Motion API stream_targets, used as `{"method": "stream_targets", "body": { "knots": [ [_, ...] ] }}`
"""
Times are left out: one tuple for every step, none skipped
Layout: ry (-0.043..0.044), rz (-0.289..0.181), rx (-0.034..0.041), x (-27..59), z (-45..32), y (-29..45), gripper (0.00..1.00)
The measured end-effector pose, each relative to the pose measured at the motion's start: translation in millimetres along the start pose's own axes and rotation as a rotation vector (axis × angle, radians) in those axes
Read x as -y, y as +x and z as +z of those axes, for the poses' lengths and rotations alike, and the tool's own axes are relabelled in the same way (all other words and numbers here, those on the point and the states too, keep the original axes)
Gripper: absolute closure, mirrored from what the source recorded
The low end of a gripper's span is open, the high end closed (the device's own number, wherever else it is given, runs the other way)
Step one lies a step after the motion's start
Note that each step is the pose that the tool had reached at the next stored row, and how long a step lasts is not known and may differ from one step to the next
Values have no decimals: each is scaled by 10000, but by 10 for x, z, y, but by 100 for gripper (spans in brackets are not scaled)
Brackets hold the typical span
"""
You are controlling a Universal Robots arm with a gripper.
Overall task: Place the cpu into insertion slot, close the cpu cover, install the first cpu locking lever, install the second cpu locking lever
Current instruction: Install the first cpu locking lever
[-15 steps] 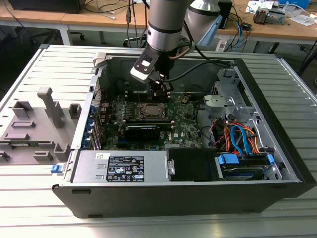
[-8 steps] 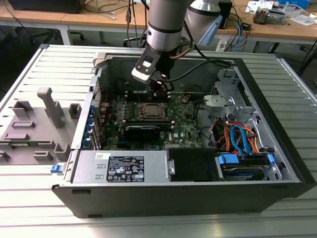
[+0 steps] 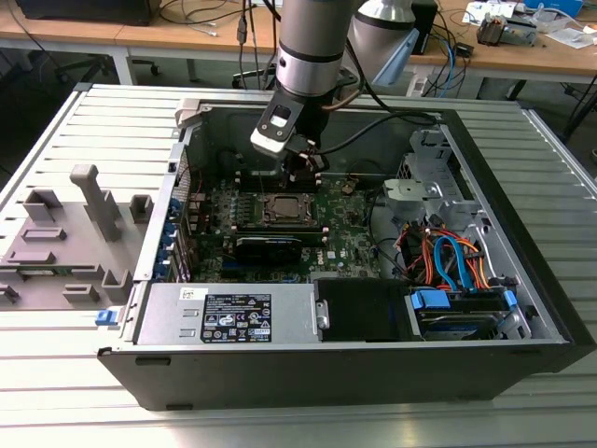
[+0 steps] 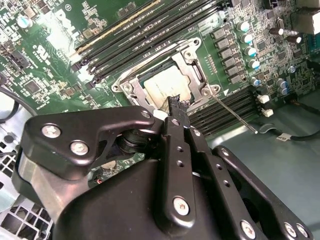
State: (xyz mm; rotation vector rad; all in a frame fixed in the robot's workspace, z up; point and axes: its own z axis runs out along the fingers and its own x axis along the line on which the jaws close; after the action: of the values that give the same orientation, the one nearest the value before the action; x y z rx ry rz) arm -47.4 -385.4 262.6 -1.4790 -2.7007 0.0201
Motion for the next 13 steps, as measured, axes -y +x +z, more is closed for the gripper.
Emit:
{"method": "stream_targets", "body": {
  "knots": [
    [4,-78,3,0,0,0,89],
    [7,-146,6,0,0,0,89],
    [9,-196,8,0,0,0,89],
    [12,-238,10,0,0,0,89],
    [14,-290,13,0,0,0,89],
    [16,-329,14,0,0,0,89],
    [18,-375,15,0,0,0,89],
    [20,-414,17,0,0,0,89],
    [23,-465,20,0,0,0,89],
    [24,-500,21,0,0,0,89],
    [26,-545,23,0,0,0,89],
    [28,-575,24,0,0,0,89],
    [30,-617,26,0,0,0,89]
  ]
}}
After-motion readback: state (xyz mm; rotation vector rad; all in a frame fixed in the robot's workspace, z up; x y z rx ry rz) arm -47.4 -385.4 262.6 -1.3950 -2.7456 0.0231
